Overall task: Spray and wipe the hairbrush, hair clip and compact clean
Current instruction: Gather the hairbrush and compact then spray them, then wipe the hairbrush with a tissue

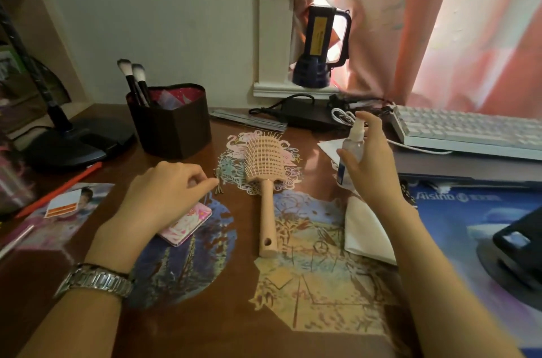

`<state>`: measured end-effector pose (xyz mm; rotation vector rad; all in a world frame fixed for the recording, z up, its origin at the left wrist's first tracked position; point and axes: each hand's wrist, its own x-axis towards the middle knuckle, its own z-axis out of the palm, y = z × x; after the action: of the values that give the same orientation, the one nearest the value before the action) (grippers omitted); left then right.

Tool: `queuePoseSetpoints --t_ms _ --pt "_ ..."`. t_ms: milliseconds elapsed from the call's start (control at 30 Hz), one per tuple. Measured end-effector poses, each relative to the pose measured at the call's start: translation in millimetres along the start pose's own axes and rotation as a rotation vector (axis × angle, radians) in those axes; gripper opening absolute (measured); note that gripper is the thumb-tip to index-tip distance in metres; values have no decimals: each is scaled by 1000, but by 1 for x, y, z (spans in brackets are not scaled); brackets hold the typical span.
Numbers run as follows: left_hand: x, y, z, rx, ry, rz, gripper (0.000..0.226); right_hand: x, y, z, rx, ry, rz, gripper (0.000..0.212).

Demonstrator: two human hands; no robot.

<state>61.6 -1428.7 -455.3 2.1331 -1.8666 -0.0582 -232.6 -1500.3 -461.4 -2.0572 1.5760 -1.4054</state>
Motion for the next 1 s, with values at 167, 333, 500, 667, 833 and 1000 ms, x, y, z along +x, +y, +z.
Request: queuePoseSetpoints --t_ms 167,333,500,667,833,1000 --pt "1 -1 3 40 -4 5 35 -1 2 0 22 13 19 63" --pt "2 -2 4 46 -14 17 34 -6 4 1 30 33 19 68" --pt "2 -2 2 28 -6 37 33 -7 8 2 23 44 10 82" --pt "-1 2 -1 29 24 68 32 -6 1 -10 86 86 36 93" --pt "-1 1 -2 12 39 65 35 -28 -21 -48 71 167 -20 69" --pt "-2 4 -1 -3 56 91 33 -66 -16 -63 -158 -78 12 54"
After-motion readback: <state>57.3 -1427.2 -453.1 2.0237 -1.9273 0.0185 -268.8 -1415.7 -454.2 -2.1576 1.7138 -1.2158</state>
